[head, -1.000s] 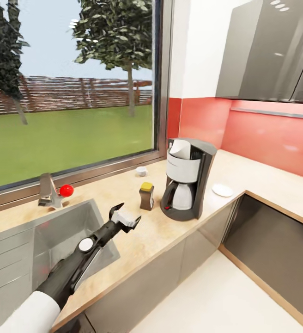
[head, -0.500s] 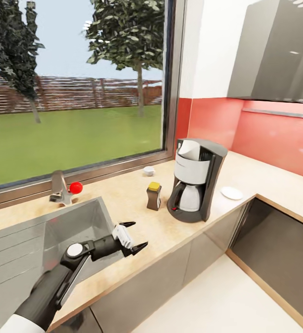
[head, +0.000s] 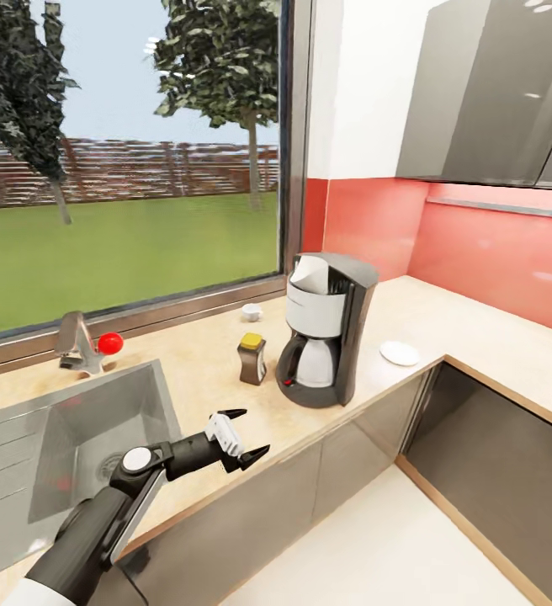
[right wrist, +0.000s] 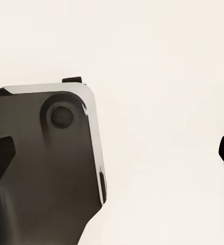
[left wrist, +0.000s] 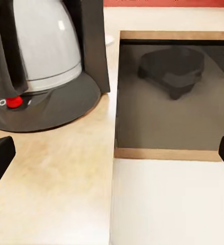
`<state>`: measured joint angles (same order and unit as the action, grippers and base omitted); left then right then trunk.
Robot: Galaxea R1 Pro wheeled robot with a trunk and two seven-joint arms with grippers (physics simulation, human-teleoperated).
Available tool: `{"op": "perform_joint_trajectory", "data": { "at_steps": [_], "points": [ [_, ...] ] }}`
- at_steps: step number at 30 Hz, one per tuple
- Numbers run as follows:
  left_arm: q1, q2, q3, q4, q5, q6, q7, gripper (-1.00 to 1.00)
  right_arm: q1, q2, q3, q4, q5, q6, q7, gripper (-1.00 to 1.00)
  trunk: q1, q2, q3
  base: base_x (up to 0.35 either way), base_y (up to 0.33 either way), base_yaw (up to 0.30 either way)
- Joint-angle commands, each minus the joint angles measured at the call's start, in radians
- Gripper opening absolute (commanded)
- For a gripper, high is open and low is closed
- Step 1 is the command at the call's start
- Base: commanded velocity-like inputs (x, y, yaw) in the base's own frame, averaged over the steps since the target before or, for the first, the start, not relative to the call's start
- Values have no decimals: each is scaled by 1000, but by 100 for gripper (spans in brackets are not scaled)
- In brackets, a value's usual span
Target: Set up a coffee station on the kitchen countertop: keep the coffee maker on the countertop, move the bottle of coffee from the kitchen shelf to the counter next to the coffee maker, place a paper coffee filter on top of the coffee maker, put the saucer next to the coffee maker with the coffee cup on the saucer, and place the electric kettle next to the coffee maker.
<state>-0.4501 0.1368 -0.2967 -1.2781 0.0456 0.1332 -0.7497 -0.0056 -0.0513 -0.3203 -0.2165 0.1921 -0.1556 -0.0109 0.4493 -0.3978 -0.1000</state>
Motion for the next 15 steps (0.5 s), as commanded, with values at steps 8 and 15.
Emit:
{"op": "perform_joint_trajectory", "data": {
  "at_steps": [8, 15],
  "points": [
    [-1, 1, 1, 3, 8, 8, -2, 100, -1, 0, -6, 0, 10, -4, -1, 100, 1, -2, -2, 0, -273, 2],
    [-1, 1, 3, 3, 9, 7, -2, 100, -1, 0, -6, 0, 10, -4, -1, 100, 1, -2, -2, -1, -273, 190]
  ]
}}
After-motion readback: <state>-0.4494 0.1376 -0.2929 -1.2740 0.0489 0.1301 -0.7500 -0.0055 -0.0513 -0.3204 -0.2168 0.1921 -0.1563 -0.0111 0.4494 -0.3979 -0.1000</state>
